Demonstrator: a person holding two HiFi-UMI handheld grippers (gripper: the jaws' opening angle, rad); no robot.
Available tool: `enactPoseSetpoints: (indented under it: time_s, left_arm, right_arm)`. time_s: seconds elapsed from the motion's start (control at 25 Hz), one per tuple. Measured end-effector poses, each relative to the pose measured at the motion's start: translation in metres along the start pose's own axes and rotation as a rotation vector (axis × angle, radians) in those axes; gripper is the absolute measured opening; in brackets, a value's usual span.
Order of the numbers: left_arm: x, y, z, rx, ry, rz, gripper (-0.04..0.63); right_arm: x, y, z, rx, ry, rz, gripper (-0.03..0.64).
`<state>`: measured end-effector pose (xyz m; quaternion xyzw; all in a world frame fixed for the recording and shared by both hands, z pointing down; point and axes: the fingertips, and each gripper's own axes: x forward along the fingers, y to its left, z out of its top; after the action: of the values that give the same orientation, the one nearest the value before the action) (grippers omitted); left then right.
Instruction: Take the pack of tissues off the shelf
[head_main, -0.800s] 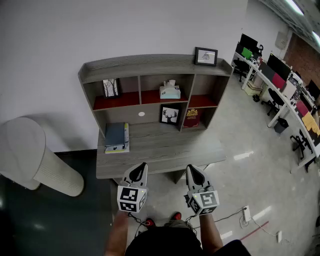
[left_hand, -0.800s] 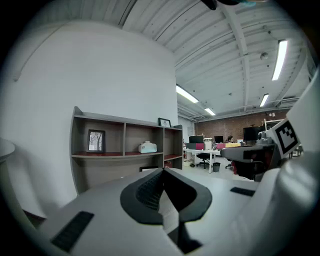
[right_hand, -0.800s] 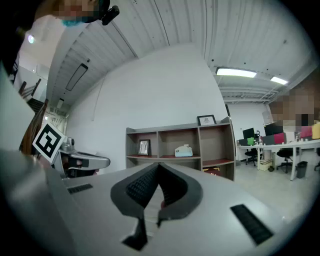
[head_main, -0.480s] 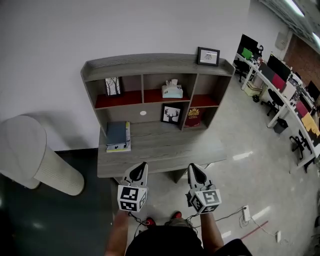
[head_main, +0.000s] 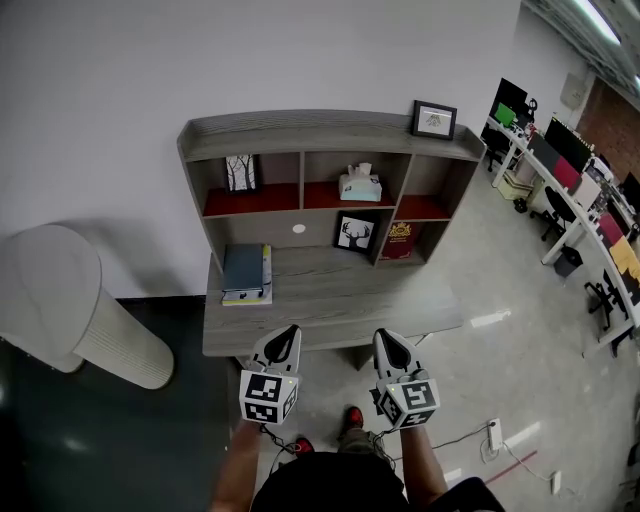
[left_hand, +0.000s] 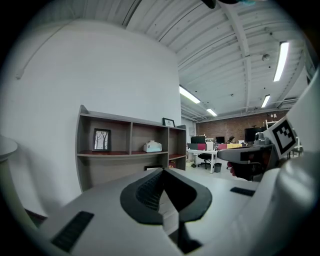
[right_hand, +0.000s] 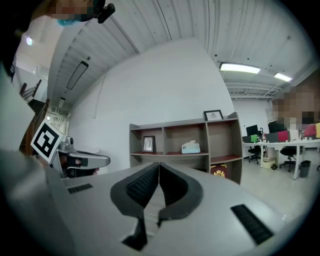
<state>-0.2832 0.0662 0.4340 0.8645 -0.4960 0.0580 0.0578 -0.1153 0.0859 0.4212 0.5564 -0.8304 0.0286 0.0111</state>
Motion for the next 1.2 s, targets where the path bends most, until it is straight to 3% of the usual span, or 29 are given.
enactPoseSetpoints:
  time_s: [0.44,1.2]
  left_arm:
    - [0.052,0.028,0.0,-0.007,0.018,0.044,0.007]
    - [0.202,0.047,0.018,-0.006,0.057,0.106,0.007]
  right_arm:
    - [0.065,-0.028,-0.011,0.006,0.013,0.057,0.028]
    - [0.19,-0.148,-0.007,0.01,0.007,0.092,0.028]
